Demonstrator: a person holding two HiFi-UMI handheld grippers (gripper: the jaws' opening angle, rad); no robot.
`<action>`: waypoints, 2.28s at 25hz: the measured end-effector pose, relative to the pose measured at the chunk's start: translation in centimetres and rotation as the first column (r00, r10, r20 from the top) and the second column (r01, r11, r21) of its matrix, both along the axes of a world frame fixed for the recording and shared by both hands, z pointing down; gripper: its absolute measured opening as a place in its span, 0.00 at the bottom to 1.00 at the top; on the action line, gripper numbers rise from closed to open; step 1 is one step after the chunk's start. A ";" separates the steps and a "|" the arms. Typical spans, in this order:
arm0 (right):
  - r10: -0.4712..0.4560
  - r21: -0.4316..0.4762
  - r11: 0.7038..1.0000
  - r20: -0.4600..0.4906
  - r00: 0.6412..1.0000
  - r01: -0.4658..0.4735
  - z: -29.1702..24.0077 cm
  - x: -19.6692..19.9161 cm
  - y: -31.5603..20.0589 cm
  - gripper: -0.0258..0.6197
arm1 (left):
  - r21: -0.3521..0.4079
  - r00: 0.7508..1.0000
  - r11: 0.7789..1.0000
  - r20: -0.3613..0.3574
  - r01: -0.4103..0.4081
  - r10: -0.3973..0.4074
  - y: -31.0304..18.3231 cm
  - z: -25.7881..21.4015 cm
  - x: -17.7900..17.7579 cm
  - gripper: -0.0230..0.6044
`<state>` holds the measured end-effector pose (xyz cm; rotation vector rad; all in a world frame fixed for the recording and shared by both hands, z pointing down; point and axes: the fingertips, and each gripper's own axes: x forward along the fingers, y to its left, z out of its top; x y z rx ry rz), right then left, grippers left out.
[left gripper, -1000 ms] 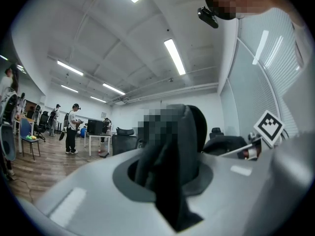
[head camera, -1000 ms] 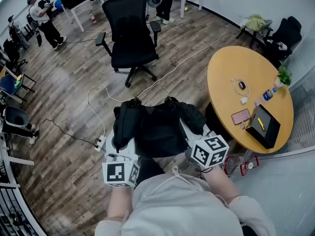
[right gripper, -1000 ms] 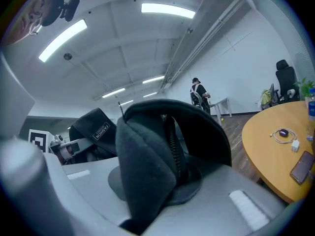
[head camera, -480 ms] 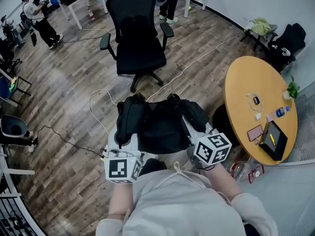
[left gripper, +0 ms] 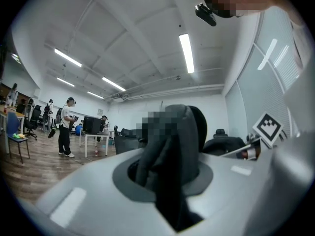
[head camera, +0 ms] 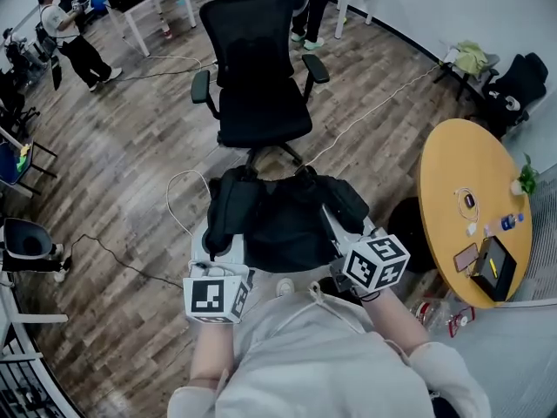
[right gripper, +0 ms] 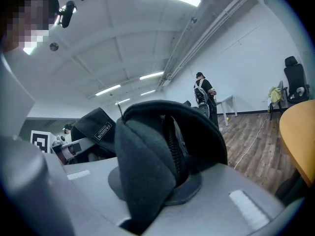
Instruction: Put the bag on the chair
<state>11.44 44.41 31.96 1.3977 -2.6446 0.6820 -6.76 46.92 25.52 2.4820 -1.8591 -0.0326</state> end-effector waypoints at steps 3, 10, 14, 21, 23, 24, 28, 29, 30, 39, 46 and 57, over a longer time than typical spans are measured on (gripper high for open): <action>-0.015 -0.009 1.000 -0.006 1.000 0.015 0.3 -0.9 -2.3 0.09 | -0.008 1.000 1.000 0.002 0.005 -0.005 -2.1 0.2 -0.8 0.16; -0.054 -0.031 0.998 -0.007 0.999 0.054 1.9 -2.0 -9.9 0.09 | -0.039 0.999 0.999 0.017 0.034 -0.034 -9.0 1.6 -1.5 0.16; -0.094 -0.046 0.994 0.006 0.996 0.094 2.6 -2.3 -15.6 0.09 | -0.053 0.997 0.996 0.030 0.069 -0.068 -14.3 1.9 -1.5 0.16; -0.160 -0.024 0.987 0.011 0.987 0.160 1.5 -0.9 -28.7 0.09 | -0.045 0.993 0.992 0.026 0.121 -0.119 -26.2 1.0 0.3 0.16; -0.177 -0.012 0.984 0.010 0.984 0.177 1.2 -0.3 -32.3 0.09 | -0.038 0.991 0.990 0.026 0.135 -0.134 -29.6 0.8 1.0 0.16; -0.185 -0.009 0.983 0.012 0.983 0.185 1.1 0.0 -34.1 0.09 | -0.034 0.990 0.989 0.025 0.142 -0.141 -31.3 0.8 1.3 0.16; -0.203 -0.005 0.979 0.018 0.979 0.203 1.2 0.7 -40.9 0.09 | -0.034 0.986 0.986 0.017 0.164 -0.164 -38.1 1.1 1.9 0.16; -0.206 -0.010 0.978 0.017 0.978 0.207 1.3 0.8 -42.3 0.09 | -0.041 0.986 0.985 0.014 0.167 -0.167 -39.5 1.2 2.0 0.16; -0.209 -0.018 0.978 0.017 0.978 0.210 1.5 0.9 -43.6 0.09 | -0.050 0.986 0.984 0.010 0.170 -0.169 -40.9 1.4 2.1 0.16; -0.200 -0.091 0.976 0.007 0.980 0.200 4.4 1.1 -52.6 0.09 | -0.126 0.986 0.979 -0.017 0.163 -0.166 -50.3 4.6 1.8 0.16; -0.152 -0.131 0.980 -0.009 0.988 0.150 6.3 -2.5 -60.0 0.09 | -0.165 0.995 0.982 -0.024 0.094 -0.099 -59.0 6.8 -1.9 0.16; -0.031 -0.195 0.980 -0.018 0.999 0.027 10.2 -10.5 -74.2 0.09 | -0.256 0.999 0.966 0.001 -0.034 0.035 -75.1 11.3 -10.2 0.16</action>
